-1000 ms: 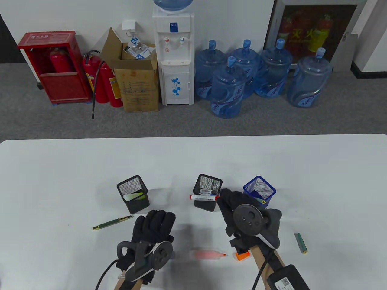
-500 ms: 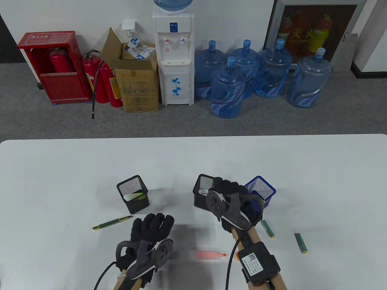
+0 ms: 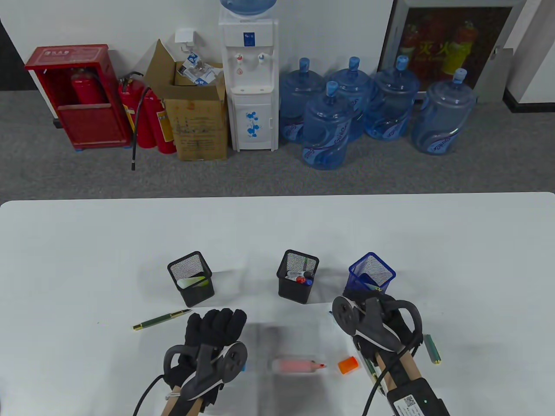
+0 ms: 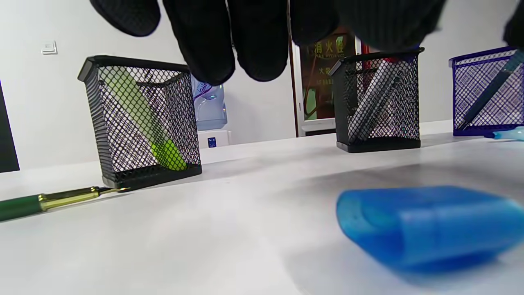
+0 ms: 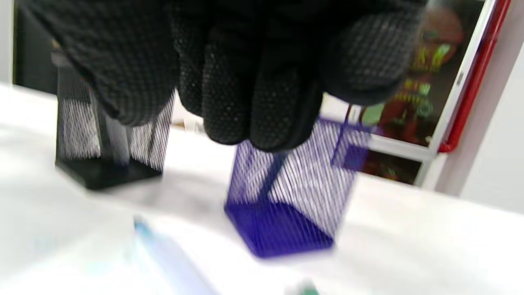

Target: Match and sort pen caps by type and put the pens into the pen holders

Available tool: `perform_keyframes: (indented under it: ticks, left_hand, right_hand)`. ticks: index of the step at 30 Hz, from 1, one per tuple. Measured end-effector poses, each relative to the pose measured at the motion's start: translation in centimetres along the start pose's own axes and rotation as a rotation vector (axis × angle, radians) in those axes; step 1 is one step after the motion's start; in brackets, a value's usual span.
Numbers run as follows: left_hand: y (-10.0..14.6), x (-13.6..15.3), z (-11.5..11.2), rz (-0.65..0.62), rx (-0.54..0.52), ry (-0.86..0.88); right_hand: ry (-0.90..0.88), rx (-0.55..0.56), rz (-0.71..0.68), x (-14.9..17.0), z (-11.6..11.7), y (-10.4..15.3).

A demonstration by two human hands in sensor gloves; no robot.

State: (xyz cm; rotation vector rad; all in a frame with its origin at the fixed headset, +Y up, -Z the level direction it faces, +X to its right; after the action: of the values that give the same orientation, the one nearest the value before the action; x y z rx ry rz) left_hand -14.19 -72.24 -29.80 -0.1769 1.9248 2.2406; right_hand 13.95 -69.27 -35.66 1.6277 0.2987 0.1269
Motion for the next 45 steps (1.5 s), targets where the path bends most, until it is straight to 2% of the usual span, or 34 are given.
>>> perform_keyframes:
  ticks: [5,12,19,28,33,36,39,45]
  left_hand:
    - [0.0,-0.3,-0.1,-0.011,0.010,-0.004]
    - [-0.1,-0.2,-0.2,-0.010,0.009,-0.003]
    - [0.0,-0.1,-0.2,-0.010,0.016,-0.004]
    - [-0.1,-0.1,-0.2,-0.014,0.016,-0.005]
    - [-0.1,0.1,-0.2,-0.008,0.018,-0.004]
    - [-0.1,0.2,-0.3,-0.004,0.020,0.000]
    - [-0.1,0.2,-0.3,-0.004,0.022,-0.002]
    - [-0.2,0.1,-0.2,-0.010,0.021,-0.012]
  right_hand:
    - [0.023,-0.152,0.000,-0.8,3.0,-0.7]
    - [0.112,-0.186,0.005,-2.2,4.9,-1.5]
    - [0.142,-0.159,-0.012,-3.3,5.7,-2.1]
    - [0.224,-0.070,-0.086,-5.2,5.8,-2.4]
    - [0.169,-0.011,-0.108,-4.8,2.9,-1.8]
    - [0.110,0.033,-0.139,-4.6,1.2,-0.5]
    - [0.077,0.156,-0.162,-4.5,0.2,1.6]
    - [0.011,0.285,-0.155,-3.7,1.9,4.7]
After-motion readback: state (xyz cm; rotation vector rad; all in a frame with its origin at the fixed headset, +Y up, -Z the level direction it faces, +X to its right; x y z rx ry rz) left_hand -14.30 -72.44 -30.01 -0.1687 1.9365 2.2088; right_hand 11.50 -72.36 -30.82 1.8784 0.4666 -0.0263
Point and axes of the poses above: the tracker on the back of each hand, its own x axis roughly to the little-finger side, its own y axis roughly from the fingertips to the wrist, z = x × y, the point moved 4 cm from there along -y, roughly from the wrist to the fingertips, and after that the axes turned 3 degrees about y, right-handed, at the moved point
